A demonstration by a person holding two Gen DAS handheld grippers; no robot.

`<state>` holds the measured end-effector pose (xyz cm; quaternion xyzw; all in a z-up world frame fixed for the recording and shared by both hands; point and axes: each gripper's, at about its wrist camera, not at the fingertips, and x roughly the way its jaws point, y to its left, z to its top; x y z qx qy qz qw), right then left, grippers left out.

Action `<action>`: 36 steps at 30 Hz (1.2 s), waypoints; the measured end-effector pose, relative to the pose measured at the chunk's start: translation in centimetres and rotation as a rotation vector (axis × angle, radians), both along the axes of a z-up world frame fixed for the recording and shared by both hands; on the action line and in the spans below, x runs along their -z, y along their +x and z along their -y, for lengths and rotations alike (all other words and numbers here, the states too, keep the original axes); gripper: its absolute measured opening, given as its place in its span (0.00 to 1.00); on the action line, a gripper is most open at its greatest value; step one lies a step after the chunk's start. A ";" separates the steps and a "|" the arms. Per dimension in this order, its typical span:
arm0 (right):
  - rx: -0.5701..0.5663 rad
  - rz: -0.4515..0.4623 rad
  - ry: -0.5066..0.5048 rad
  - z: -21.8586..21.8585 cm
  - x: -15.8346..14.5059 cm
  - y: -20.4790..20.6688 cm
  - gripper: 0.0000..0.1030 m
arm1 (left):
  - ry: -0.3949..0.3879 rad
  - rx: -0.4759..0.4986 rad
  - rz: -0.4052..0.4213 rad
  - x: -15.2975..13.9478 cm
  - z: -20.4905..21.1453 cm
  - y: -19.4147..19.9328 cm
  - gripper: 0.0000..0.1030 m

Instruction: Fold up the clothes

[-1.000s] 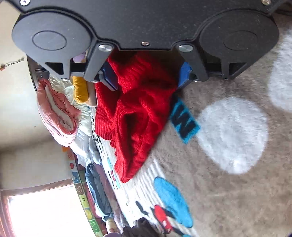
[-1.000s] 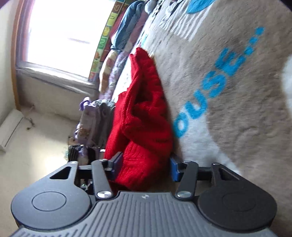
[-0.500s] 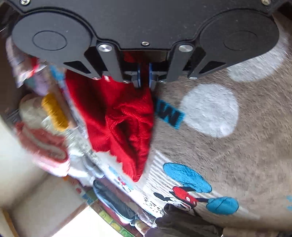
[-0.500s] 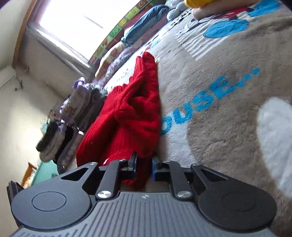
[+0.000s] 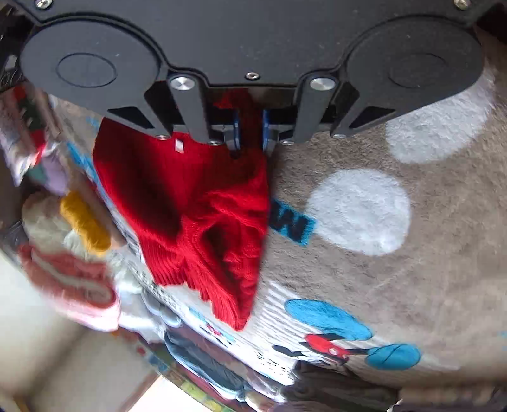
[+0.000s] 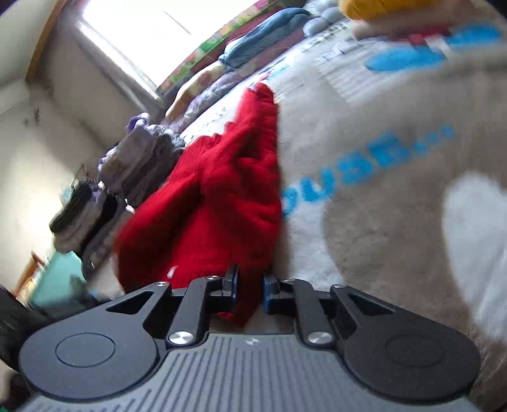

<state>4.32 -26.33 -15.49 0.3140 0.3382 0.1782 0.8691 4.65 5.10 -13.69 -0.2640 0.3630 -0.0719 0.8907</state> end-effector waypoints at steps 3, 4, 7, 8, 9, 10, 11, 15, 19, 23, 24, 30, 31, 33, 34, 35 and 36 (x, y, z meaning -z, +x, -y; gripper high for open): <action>-0.008 0.003 -0.031 -0.1 -0.7 -0.3 0.16 | 0.003 0.003 -0.004 -0.5 -0.3 -0.2 0.14; -0.007 -0.002 -0.025 0.1 -0.8 -0.4 0.16 | 0.006 0.003 -0.015 -0.3 -0.4 -0.2 0.18; 0.004 0.015 -0.041 0.4 -1.4 -0.7 0.25 | -0.012 0.001 -0.028 -0.8 -1.1 -0.5 0.25; 0.008 0.025 -0.051 0.4 -1.7 -0.8 0.31 | 0.006 -0.006 -0.008 -1.5 -1.1 -0.7 0.27; 0.012 0.036 -0.061 0.5 -2.0 -0.9 0.41 | 0.025 -0.013 0.014 -2.2 -1.1 -1.0 0.30; 0.010 0.053 -0.069 0.7 -2.1 -1.0 0.46 | 0.033 -0.023 0.040 -2.9 -1.3 -1.4 0.31; 0.007 0.070 -0.078 0.9 -2.3 -1.2 0.53 | 0.013 -0.037 0.061 -3.3 -1.7 -1.5 0.33; -0.024 0.110 -0.126 0.7 -2.3 -0.8 0.53 | -0.011 -0.060 0.120 -4.7 -2.6 -0.9 0.40; -0.049 0.114 -0.186 -0.5 -2.0 0.4 0.59 | -0.021 -0.023 0.120 -5.3 -2.7 1.0 0.41; -0.113 0.146 -0.224 -1.7 -1.4 0.9 0.83 | 0.043 0.052 0.123 -6.4 -1.8 4.3 0.43; -0.132 0.161 -0.263 -2.4 -1.4 0.8 0.88 | 0.063 0.072 0.123 -6.6 -1.5 5.2 0.43; -0.168 0.226 -0.421 -5.4 -0.9 0.5 1.00 | 0.100 0.124 0.055 -6.6 -0.5 12.6 0.44; -0.161 0.221 -0.390 -5.0 -1.0 0.6 1.00 | 0.100 0.122 0.044 -6.4 -0.4 13.8 0.44; -0.146 0.210 -0.327 -4.3 -1.1 0.9 1.00 | 0.095 0.124 0.027 -6.0 -0.4 16.0 0.44; -0.138 0.203 -0.288 -3.8 -1.1 1.0 1.00 | 0.089 0.129 0.020 -5.9 -0.4 17.0 0.44; -0.129 0.197 -0.250 -3.4 -1.1 1.1 1.00 | 0.082 0.127 0.015 -5.8 -0.4 17.8 0.44; -0.121 0.190 -0.212 -3.0 -1.1 1.2 1.00 | 0.075 0.124 0.009 -5.7 -0.5 18.6 0.44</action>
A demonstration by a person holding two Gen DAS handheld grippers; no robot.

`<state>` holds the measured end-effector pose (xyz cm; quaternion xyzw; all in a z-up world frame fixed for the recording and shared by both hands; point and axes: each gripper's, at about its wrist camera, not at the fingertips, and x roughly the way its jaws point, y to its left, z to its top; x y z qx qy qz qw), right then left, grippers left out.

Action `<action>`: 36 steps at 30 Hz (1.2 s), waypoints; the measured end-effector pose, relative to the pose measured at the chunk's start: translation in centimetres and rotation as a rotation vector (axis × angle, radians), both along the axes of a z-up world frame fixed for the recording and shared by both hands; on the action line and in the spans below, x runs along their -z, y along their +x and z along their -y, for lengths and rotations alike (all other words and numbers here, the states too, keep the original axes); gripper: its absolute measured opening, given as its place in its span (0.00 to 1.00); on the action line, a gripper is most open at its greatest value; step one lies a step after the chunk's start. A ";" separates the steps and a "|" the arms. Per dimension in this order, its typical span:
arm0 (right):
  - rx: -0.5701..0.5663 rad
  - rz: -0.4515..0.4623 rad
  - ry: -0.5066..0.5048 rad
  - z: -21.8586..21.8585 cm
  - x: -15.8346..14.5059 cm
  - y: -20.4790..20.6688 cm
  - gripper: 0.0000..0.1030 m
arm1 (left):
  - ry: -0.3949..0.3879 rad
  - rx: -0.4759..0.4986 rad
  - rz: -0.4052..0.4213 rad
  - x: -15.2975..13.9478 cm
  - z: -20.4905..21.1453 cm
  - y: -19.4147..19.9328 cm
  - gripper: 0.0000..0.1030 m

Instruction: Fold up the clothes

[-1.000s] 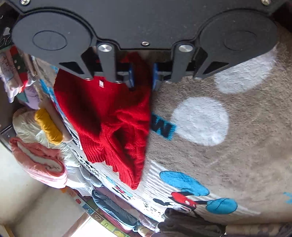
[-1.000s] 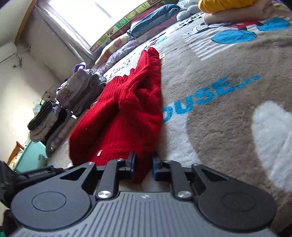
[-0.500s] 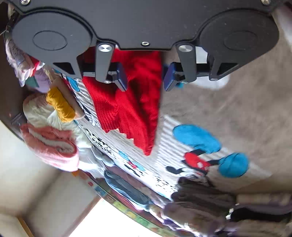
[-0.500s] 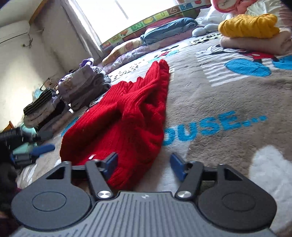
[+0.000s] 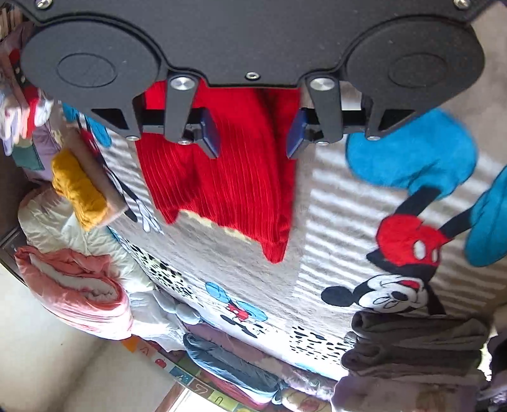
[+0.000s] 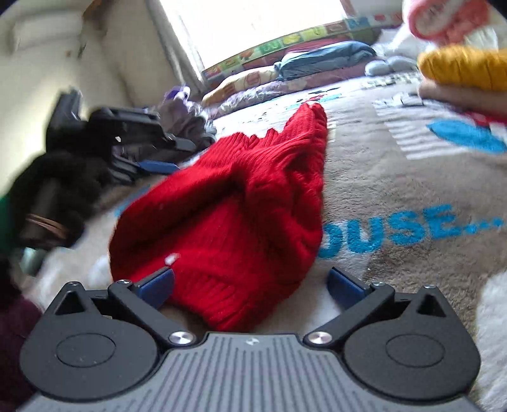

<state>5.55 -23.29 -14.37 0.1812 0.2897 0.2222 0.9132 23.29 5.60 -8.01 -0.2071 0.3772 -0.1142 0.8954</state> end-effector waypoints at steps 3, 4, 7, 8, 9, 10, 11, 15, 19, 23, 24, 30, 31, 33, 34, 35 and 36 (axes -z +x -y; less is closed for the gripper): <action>0.018 -0.021 0.104 1.1 0.1 0.3 1.00 | -0.018 0.000 -0.006 0.0 0.1 2.1 0.42; 0.023 -0.024 0.131 1.4 0.2 0.4 1.00 | -0.007 0.001 -0.009 0.0 0.2 2.7 0.42; 0.030 -0.030 0.176 1.8 0.4 0.6 1.00 | 0.027 0.001 -0.021 0.2 0.7 4.2 0.42; 0.032 -0.030 0.183 1.9 0.4 0.7 1.00 | 0.035 -0.001 -0.026 0.4 0.8 4.5 0.38; 0.033 -0.029 0.190 1.9 0.5 0.7 1.00 | 0.043 -0.002 -0.031 0.5 0.8 4.9 0.36; 0.035 -0.029 0.197 2.0 0.5 0.8 1.00 | 0.055 -0.002 -0.038 0.6 0.9 5.1 0.35; 0.036 -0.029 0.204 2.0 0.6 0.8 1.00 | 0.058 0.000 -0.043 0.8 1.0 5.4 0.34; 0.040 -0.028 0.224 2.3 0.7 1.0 1.00 | 0.030 0.050 -0.003 0.4 1.8 5.5 0.25; 0.034 -0.022 0.220 2.2 0.7 1.0 1.00 | 0.086 0.051 -0.044 1.1 3.0 6.6 0.19; 0.026 -0.014 0.192 1.9 0.7 1.0 1.00 | 0.114 0.053 0.048 -0.9 3.3 4.6 0.05; 0.024 -0.011 0.183 1.8 0.7 1.0 1.00 | 0.118 0.048 0.078 -1.7 3.0 3.8 0.05; 0.020 0.001 0.158 1.5 0.7 0.7 1.00 | 0.151 -0.007 0.231 -6.5 -0.3 -0.5 0.05; 0.019 0.004 0.153 1.5 0.7 0.7 1.00 | 0.159 -0.019 0.244 -7.1 -1.1 -1.0 0.05; 0.018 0.009 0.141 1.3 0.7 0.6 1.00 | 0.176 -0.043 0.270 -8.1 -2.7 -2.0 0.05; 0.017 0.012 0.134 1.2 0.7 0.5 1.00 | 0.184 -0.055 0.283 -8.6 -3.5 -2.5 0.05; 0.017 0.016 0.125 1.1 0.7 0.5 1.00 | 0.191 -0.069 0.288 -8.8 -4.4 -2.9 0.05; 0.016 0.019 0.117 1.0 0.7 0.4 1.00 | 0.192 -0.085 0.288 -9.0 -5.4 -3.2 0.05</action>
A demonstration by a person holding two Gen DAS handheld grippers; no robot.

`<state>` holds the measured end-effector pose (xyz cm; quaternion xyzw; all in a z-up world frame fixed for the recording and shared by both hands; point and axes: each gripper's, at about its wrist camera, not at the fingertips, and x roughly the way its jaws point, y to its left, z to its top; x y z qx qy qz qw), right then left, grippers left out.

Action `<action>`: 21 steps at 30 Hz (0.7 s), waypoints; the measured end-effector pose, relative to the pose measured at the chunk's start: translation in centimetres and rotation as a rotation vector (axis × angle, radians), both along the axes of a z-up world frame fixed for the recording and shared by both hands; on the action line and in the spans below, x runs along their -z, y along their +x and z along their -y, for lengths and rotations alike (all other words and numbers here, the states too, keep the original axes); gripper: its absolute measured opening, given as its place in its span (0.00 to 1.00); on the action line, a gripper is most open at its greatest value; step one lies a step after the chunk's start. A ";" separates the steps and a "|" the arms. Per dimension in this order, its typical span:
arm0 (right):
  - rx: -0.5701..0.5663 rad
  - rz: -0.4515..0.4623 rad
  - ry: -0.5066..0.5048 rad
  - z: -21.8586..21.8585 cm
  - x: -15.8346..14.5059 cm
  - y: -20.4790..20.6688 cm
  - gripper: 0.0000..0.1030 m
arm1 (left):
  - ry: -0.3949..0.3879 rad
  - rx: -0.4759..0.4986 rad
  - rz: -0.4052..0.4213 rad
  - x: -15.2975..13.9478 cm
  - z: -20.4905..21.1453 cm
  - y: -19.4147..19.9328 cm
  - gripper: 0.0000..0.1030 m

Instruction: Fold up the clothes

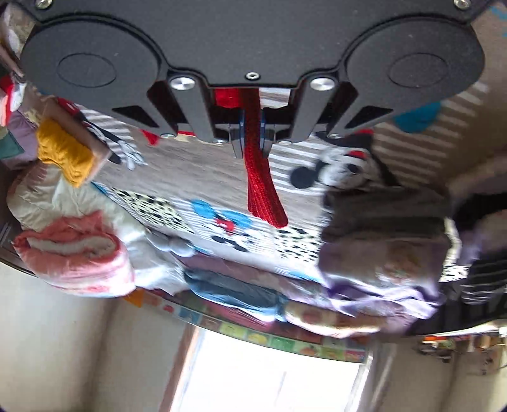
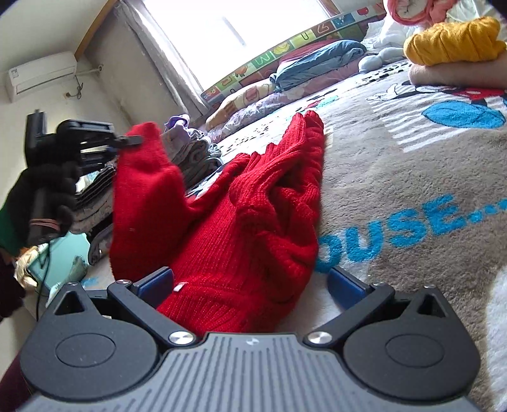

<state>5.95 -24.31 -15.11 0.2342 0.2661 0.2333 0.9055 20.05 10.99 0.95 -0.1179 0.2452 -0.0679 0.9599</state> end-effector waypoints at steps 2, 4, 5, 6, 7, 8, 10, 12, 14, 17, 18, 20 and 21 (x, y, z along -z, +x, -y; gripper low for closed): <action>-0.002 0.007 -0.018 -0.2 0.0 -0.1 1.00 | -0.004 -0.031 0.001 0.1 -1.8 -0.9 0.05; -0.004 0.014 -0.030 -0.3 0.0 -0.2 1.00 | -0.007 -0.064 0.001 0.4 -3.6 -1.8 0.05; -0.005 0.017 -0.035 -0.4 0.1 -0.2 1.00 | -0.013 -0.080 -0.001 0.7 -4.5 -2.2 0.05; -0.006 0.020 -0.038 -0.4 0.1 -0.2 1.00 | -0.019 -0.095 -0.003 1.0 -5.3 -2.6 0.05; -0.006 0.023 -0.041 -0.4 0.1 -0.3 1.00 | -0.022 -0.109 -0.008 1.4 -6.0 -3.1 0.05; -0.006 0.026 -0.042 -0.4 0.1 -0.3 1.00 | -0.024 -0.124 -0.015 1.9 -6.8 -3.5 0.05; -0.006 0.030 -0.046 -0.4 0.1 -0.4 1.00 | -0.034 -0.155 -0.029 2.9 -8.3 -4.2 0.05; -0.006 0.033 -0.049 -0.5 0.2 -0.5 1.00 | -0.059 -0.190 -0.039 4.0 -9.7 -4.8 0.05; -0.005 0.035 -0.051 -0.5 0.2 -0.5 1.00 | -0.087 -0.224 -0.050 5.3 -11.1 -5.4 0.05; -0.005 0.038 -0.052 -0.5 0.2 -0.6 1.00 | -0.134 -0.272 -0.073 7.4 -12.9 -6.3 0.05; -0.005 0.039 -0.053 -0.5 0.2 -0.6 1.00 | -0.157 -0.285 -0.076 8.1 -13.4 -6.6 0.05; -0.004 0.042 -0.056 -0.6 0.2 -0.7 1.00 | -0.199 -0.311 -0.079 9.4 -14.1 -7.1 0.05; -0.004 0.044 -0.059 -0.6 0.3 -0.7 1.00 | -0.217 -0.325 -0.086 10.1 -14.5 -7.3 0.05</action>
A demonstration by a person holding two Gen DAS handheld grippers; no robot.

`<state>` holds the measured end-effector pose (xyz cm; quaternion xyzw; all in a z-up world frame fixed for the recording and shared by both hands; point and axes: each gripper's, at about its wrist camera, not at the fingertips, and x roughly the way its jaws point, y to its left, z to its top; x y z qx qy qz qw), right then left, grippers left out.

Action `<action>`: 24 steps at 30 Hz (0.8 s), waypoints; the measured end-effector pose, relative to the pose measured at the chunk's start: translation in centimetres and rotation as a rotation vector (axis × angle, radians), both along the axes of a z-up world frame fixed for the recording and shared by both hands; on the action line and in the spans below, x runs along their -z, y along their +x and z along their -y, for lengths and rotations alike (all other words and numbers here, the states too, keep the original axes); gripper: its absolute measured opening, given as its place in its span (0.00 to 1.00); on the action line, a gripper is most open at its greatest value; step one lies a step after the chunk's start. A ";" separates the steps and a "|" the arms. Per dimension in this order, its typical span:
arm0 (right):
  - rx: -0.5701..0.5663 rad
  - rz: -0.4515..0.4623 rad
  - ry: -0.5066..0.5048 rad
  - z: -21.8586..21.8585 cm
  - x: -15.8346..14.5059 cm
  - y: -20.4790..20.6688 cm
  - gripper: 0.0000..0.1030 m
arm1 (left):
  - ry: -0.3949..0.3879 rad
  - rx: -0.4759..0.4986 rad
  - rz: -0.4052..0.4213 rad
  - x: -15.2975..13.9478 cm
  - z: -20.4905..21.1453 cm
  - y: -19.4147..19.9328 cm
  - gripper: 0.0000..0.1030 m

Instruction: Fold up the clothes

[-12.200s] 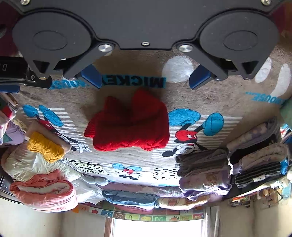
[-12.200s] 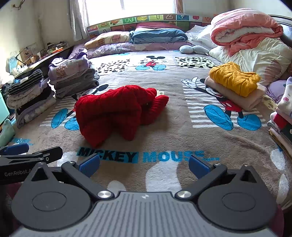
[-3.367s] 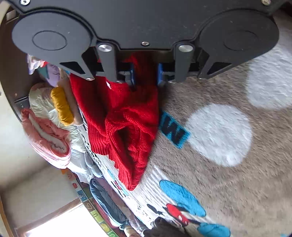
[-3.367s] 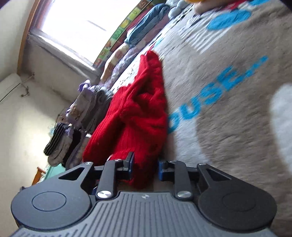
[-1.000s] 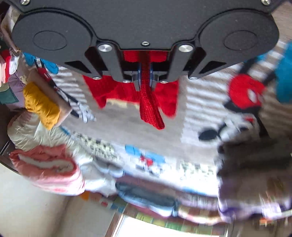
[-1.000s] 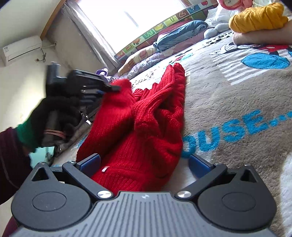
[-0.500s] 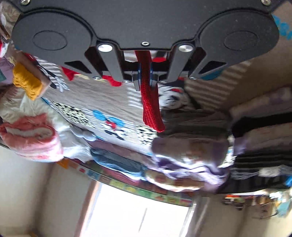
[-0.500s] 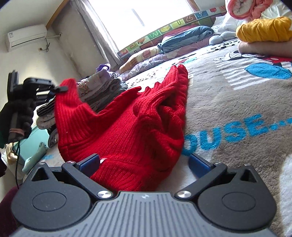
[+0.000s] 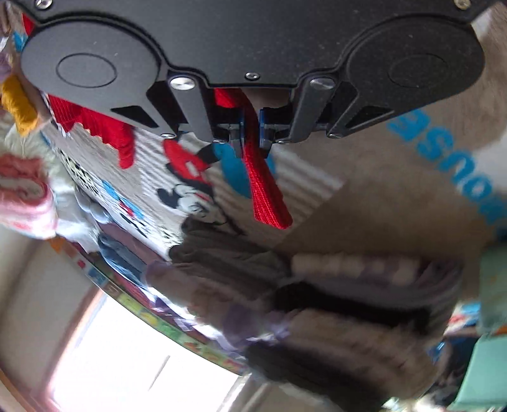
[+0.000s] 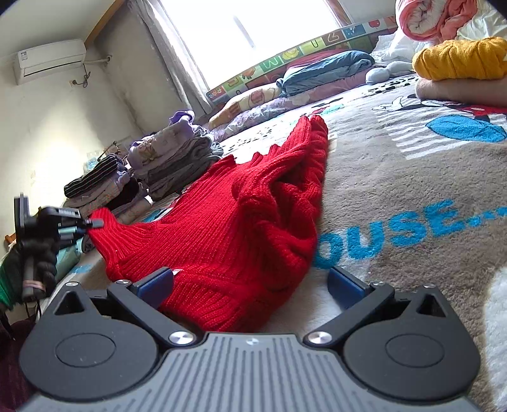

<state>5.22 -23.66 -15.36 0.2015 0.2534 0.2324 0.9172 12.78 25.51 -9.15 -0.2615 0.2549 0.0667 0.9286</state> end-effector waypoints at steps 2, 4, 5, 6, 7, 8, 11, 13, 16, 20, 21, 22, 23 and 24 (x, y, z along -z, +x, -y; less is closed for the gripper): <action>-0.001 0.004 -0.004 0.0 0.0 -0.1 1.00 | -0.036 -0.028 -0.012 1.4 -0.8 -0.4 0.05; -0.001 0.008 -0.007 -0.1 0.1 -0.1 1.00 | -0.072 -0.048 -0.026 2.4 -1.3 -0.7 0.05; -0.001 0.010 -0.009 -0.1 0.1 -0.1 1.00 | -0.073 -0.056 -0.037 2.6 -1.4 -0.7 0.05; -0.001 0.012 -0.012 -0.1 0.1 -0.1 1.00 | -0.073 -0.064 -0.048 2.9 -1.4 -0.8 0.06; -0.001 0.013 -0.015 -0.1 0.1 -0.1 1.00 | -0.074 -0.074 -0.053 3.0 -1.6 -0.8 0.06; -0.001 0.015 -0.018 -0.1 0.1 -0.1 1.00 | -0.076 -0.084 -0.058 3.1 -1.7 -0.8 0.07; -0.002 0.019 -0.029 -0.2 0.2 -0.1 1.00 | -0.097 -0.132 -0.070 3.4 -2.3 -1.1 0.13; -0.004 0.021 -0.034 -0.3 0.2 -0.1 1.00 | -0.098 -0.169 -0.079 3.5 -2.7 -1.4 0.13; -0.007 0.022 -0.046 -0.3 0.2 -0.2 1.00 | -0.095 -0.233 -0.088 3.5 -3.4 -1.7 0.13; -0.008 0.023 -0.057 -0.3 0.2 -0.3 1.00 | -0.062 -0.394 -0.098 3.3 -4.6 -2.8 0.07; -0.008 0.023 -0.059 -0.3 0.2 -0.3 1.00 | -0.038 -0.443 -0.097 3.1 -4.8 -3.2 0.07; -0.008 0.023 -0.061 -0.4 0.2 -0.3 1.00 | -0.014 -0.492 -0.096 2.9 -5.0 -3.7 0.07; -0.008 0.024 -0.063 -0.4 0.2 -0.4 1.00 | -0.015 -0.501 -0.070 2.4 -5.0 -4.1 0.07; -0.007 0.024 -0.064 -0.4 0.2 -0.4 1.00 | 0.001 -0.442 -0.048 1.9 -4.0 -4.0 0.07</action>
